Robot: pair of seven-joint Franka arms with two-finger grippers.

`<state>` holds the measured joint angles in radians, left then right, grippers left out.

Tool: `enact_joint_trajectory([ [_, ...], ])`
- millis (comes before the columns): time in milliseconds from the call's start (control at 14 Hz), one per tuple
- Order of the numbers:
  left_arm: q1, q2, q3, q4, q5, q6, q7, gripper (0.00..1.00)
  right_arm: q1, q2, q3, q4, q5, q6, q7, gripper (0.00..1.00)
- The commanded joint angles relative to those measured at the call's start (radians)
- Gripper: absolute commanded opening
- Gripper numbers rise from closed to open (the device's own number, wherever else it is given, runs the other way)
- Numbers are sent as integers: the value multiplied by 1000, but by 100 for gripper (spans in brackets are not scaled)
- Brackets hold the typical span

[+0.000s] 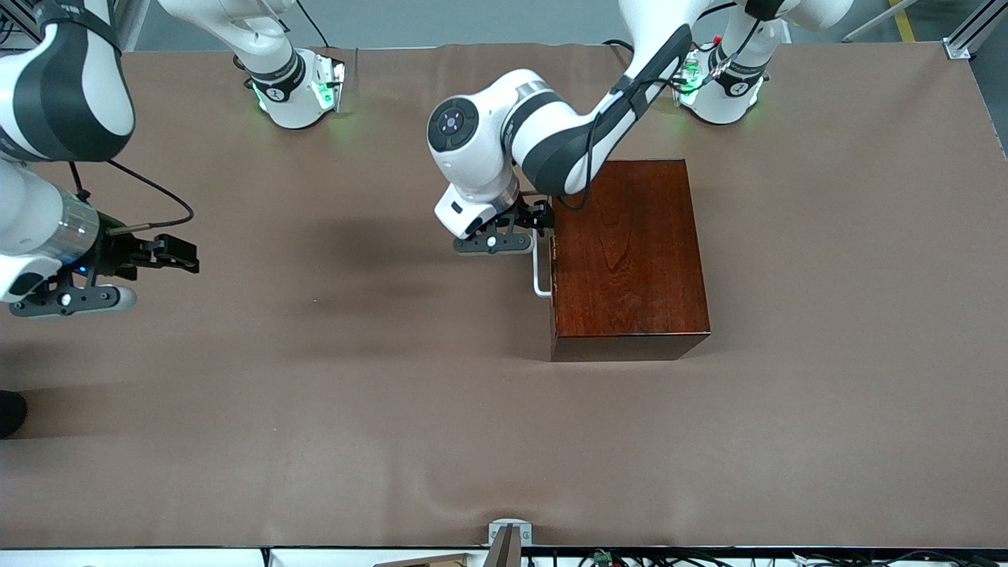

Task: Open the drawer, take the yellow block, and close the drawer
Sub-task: 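Reach the left gripper across to the white drawer handle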

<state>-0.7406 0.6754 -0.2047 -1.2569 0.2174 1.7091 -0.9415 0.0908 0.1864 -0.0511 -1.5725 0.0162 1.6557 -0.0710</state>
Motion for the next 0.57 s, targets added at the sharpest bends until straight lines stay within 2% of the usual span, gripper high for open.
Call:
enact_joint_trajectory([
  [0, -9, 44, -1, 28, 26, 18, -65, 100, 9, 22, -6, 42, 5, -8, -9, 100],
  [502, -16, 84, -1, 16, 54, 23, -75, 100, 30, 22, -6, 43, 7, -8, -3, 100],
])
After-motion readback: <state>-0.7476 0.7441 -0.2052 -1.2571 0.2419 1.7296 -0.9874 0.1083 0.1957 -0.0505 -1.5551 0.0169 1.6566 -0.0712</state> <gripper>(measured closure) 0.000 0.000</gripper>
